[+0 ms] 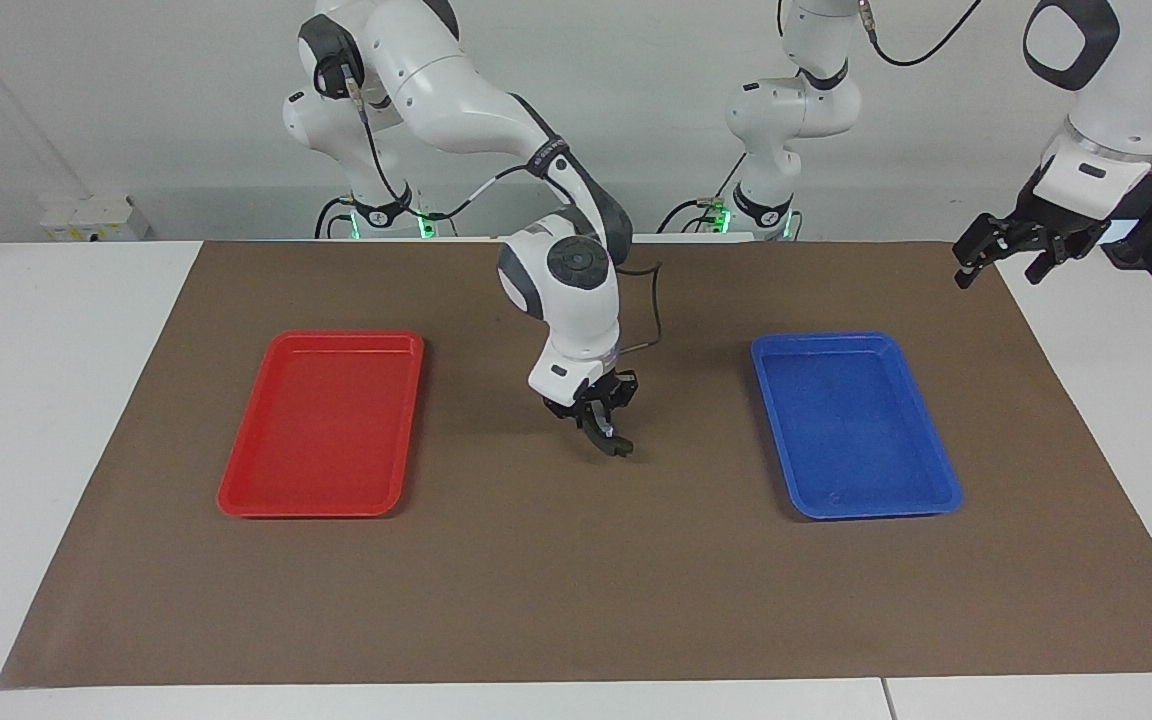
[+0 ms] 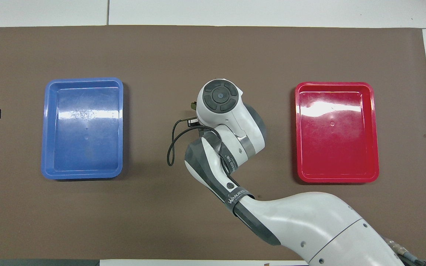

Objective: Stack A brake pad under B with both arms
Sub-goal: 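Lower the held pad onto the center pad and open the right gripper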

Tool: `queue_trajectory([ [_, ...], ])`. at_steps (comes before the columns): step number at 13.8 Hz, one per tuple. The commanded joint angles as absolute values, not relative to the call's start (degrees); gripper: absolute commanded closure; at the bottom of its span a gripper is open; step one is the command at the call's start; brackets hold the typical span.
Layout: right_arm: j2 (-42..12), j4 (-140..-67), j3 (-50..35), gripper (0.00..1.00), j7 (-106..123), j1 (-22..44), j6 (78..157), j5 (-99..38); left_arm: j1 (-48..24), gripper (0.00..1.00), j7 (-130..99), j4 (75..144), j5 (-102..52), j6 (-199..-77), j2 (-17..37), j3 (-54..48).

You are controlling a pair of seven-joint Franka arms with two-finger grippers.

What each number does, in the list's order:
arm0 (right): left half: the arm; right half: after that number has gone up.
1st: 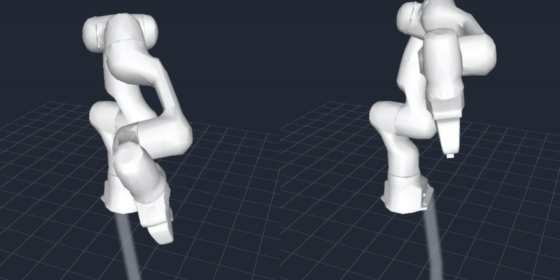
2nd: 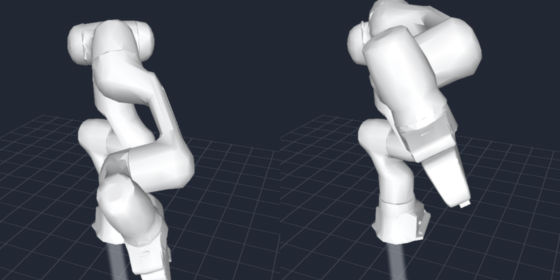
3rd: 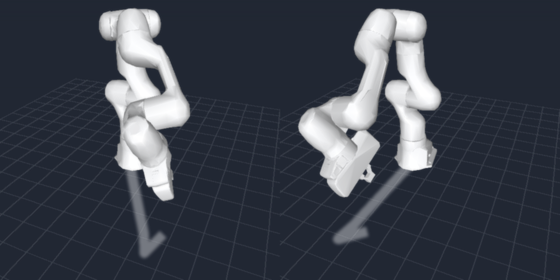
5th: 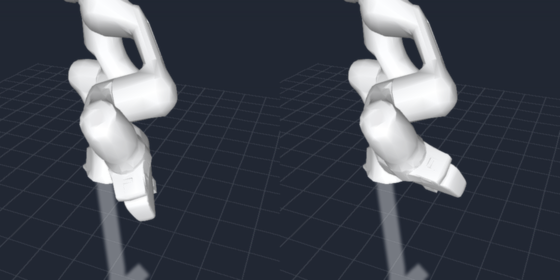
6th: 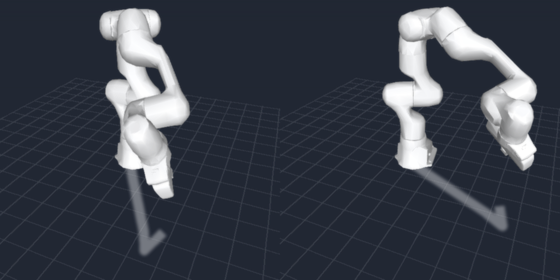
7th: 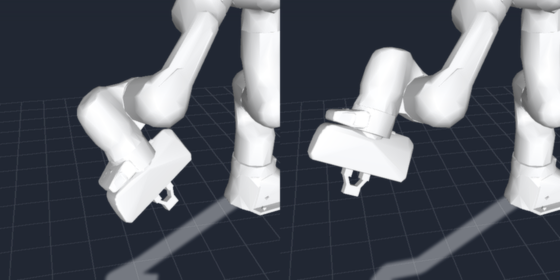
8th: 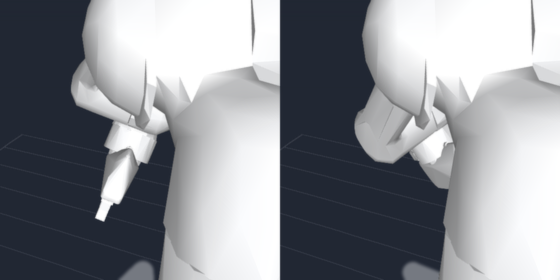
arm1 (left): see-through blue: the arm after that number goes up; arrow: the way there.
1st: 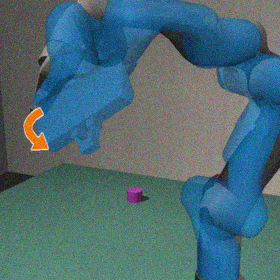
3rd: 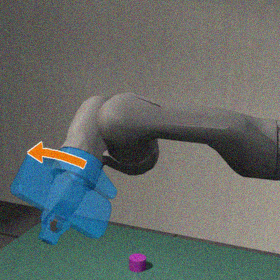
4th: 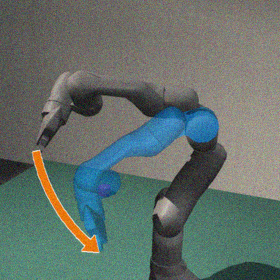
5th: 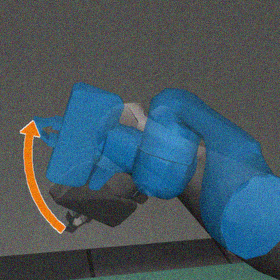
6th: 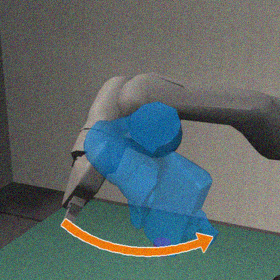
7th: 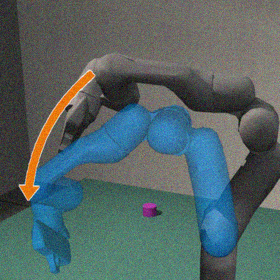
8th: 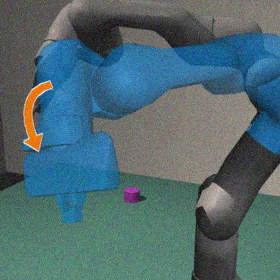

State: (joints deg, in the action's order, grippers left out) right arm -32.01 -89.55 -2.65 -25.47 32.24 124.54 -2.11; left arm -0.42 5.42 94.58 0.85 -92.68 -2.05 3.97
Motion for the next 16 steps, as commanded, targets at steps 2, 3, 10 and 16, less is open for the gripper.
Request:
queue_trajectory([
  [2,-32.6,-90.0,-2.5,1.00,-25.2,32.1,125.0,-1.1,0.0,0.01,6.2,95.9,0.5,-91.9,-2.5,3.5],
  [3,-32.6,-90.3,-2.5,1.00,-25.1,32.1,125.2,-0.7,-0.3,0.01,5.9,96.1,0.4,-91.9,-2.5,3.5],
  [10,-32.5,-91.4,-2.6,1.00,-25.1,32.3,126.5,-0.6,-0.5,0.01,6.2,96.0,0.5,-92.1,-2.5,3.4],
  [16,-32.3,-92.6,-2.6,1.00,-25.0,32.9,128.8,-0.6,0.2,0.01,6.2,96.0,0.5,-92.1,-2.5,3.4],
])
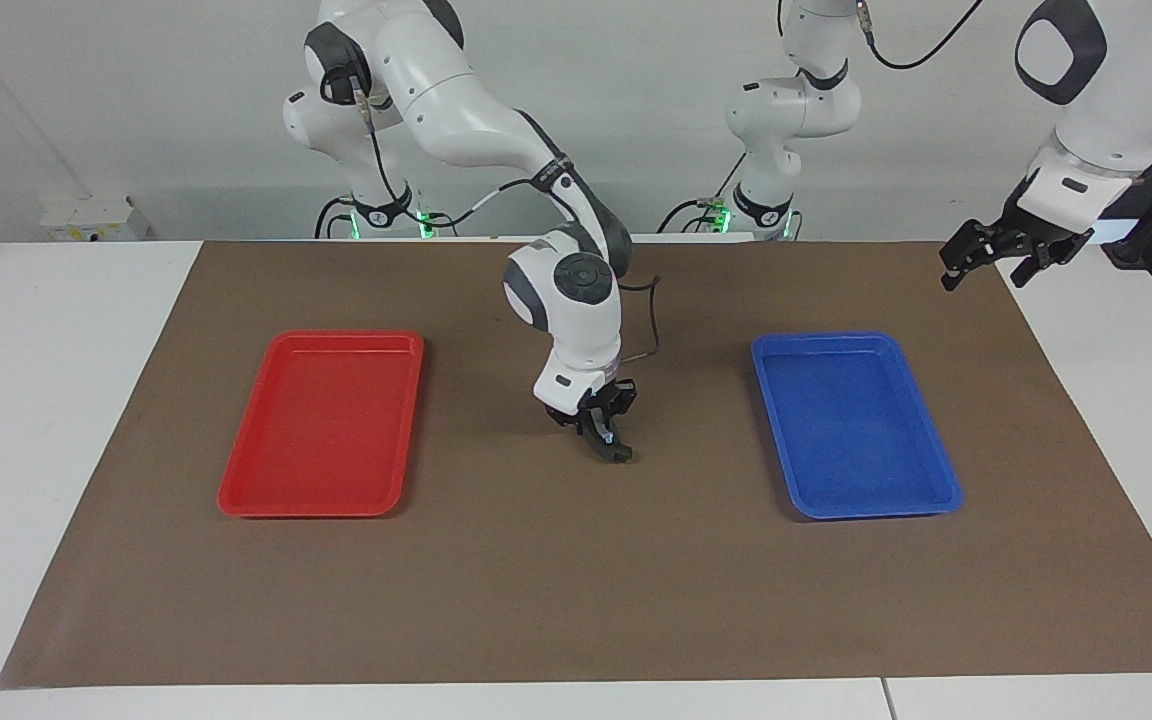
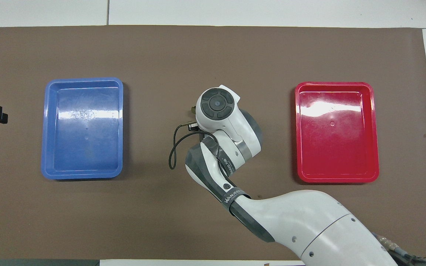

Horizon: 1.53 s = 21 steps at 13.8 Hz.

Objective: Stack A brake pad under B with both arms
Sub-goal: 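Lower the held pad onto the center pad and open the right gripper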

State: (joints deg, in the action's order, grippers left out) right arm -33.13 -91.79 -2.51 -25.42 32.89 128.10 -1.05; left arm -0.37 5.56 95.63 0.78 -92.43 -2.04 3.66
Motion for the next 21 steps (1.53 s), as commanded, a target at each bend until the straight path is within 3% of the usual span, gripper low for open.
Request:
queue_trajectory([
  [1,-32.3,-92.7,-2.6,1.00,-24.7,32.9,128.5,-0.6,0.1,0.01,6.2,96.0,0.5,-92.1,-2.5,3.4],
  [10,-31.5,-95.9,-2.6,0.93,-24.3,33.0,130.3,-0.6,0.2,0.01,6.2,96.0,0.5,-92.1,-2.5,3.4],
  [11,-31.5,-96.1,-2.6,0.83,-24.3,33.0,130.4,-0.6,0.2,0.01,6.2,96.0,0.6,-92.1,-2.5,3.4],
  [12,-31.5,-96.2,-2.6,0.49,-24.3,33.0,130.6,-0.6,0.2,0.01,6.2,96.0,0.5,-92.1,-2.5,3.5],
  [13,-31.3,-96.5,-2.6,0.00,-24.4,33.1,131.3,-0.6,0.2,0.01,6.2,96.0,0.6,-92.1,-2.5,3.5],
  [18,-30.4,-96.6,-2.5,0.00,-24.3,33.5,130.8,-0.5,0.2,0.01,6.2,96.0,0.5,-92.1,-2.5,3.4],
  [21,-25.9,-96.5,-1.8,0.00,-24.6,30.3,127.5,-0.5,0.2,0.01,6.2,96.0,0.6,-92.1,-2.5,3.4],
])
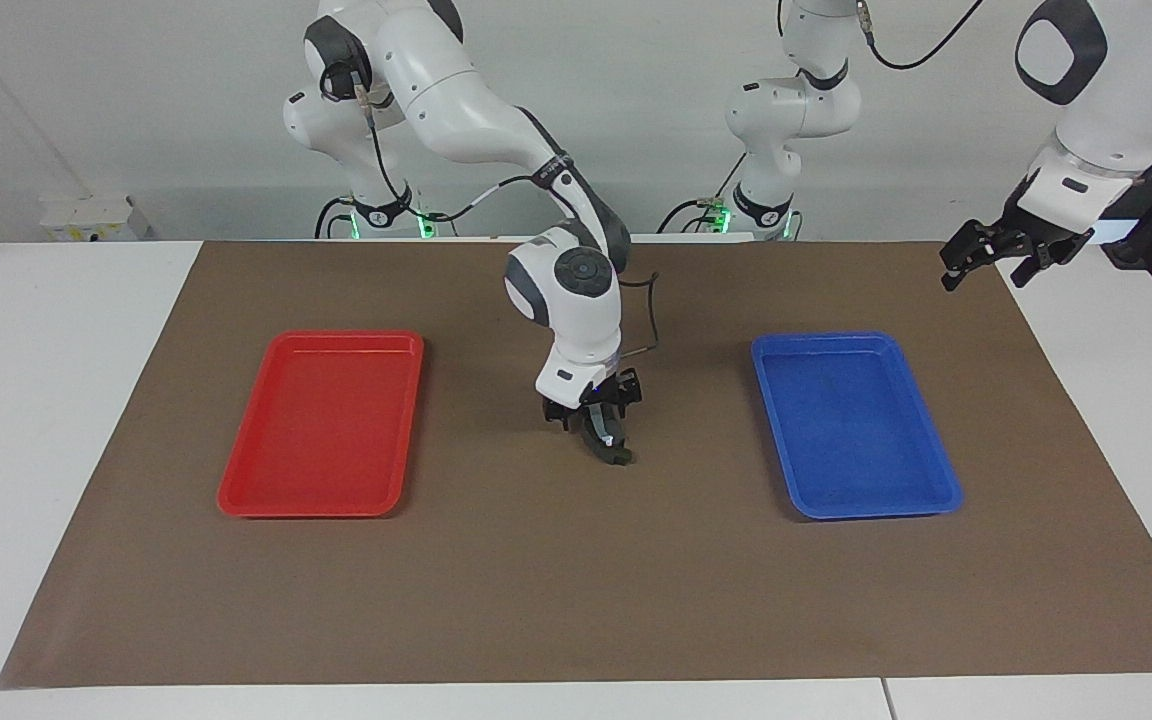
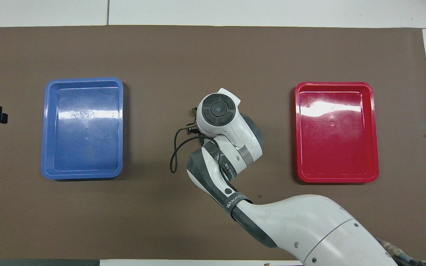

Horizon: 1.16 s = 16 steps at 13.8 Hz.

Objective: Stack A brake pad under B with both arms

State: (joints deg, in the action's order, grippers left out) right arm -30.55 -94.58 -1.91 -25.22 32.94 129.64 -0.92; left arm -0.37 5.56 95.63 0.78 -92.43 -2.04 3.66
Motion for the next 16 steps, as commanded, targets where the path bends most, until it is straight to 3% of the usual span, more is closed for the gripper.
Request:
queue_trajectory([
  [1,-24.0,-96.5,-1.9,0.00,-24.4,28.1,126.5,-0.5,0.2,0.01,6.2,96.0,0.6,-92.1,-2.5,3.5],
  [5,-16.5,-96.9,-2.0,0.00,-24.2,17.6,120.7,-0.4,0.2,0.01,6.2,96.0,0.6,-92.1,-2.5,3.4],
  [10,-10.6,-96.2,-1.9,0.00,-21.9,6.9,112.8,0.0,0.2,0.01,6.2,96.0,0.6,-92.1,-2.5,3.4],
  [16,-1.2,-96.0,-1.9,0.00,-13.8,0.4,99.4,2.8,0.2,0.01,6.2,96.0,0.5,-92.1,-2.5,3.4],
])
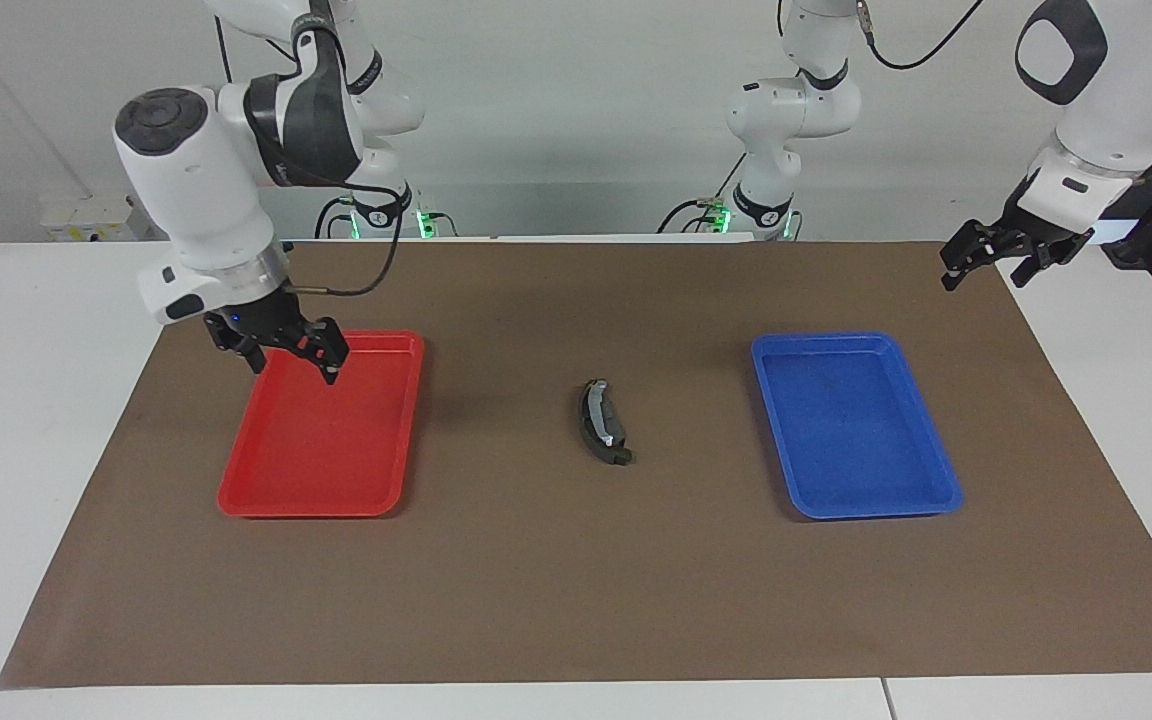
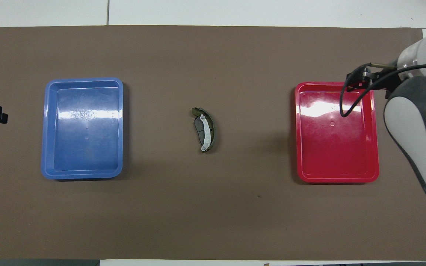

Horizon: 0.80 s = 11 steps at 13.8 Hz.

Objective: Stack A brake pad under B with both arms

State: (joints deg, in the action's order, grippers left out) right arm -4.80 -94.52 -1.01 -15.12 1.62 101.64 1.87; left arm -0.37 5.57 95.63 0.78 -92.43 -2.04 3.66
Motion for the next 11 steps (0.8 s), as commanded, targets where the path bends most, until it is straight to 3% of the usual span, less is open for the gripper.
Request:
queue_trajectory([
  [1,0.1,-95.9,-1.9,0.00,-12.6,-0.2,97.6,2.8,0.2,0.01,6.2,96.0,0.5,-92.1,-2.5,3.5],
  [4,3.4,-95.0,-1.5,0.00,-9.9,-2.5,91.4,1.8,0.2,0.01,6.2,96.0,0.6,-92.1,-2.5,3.4],
  [6,2.6,-91.0,0.4,0.00,-8.8,-1.7,85.5,0.9,0.2,0.01,6.2,96.0,0.6,-92.1,-2.5,3.4],
  [11,1.6,-90.4,2.1,0.00,-8.8,0.3,85.9,1.1,0.2,0.01,6.2,96.0,0.5,-92.1,-2.5,3.4],
])
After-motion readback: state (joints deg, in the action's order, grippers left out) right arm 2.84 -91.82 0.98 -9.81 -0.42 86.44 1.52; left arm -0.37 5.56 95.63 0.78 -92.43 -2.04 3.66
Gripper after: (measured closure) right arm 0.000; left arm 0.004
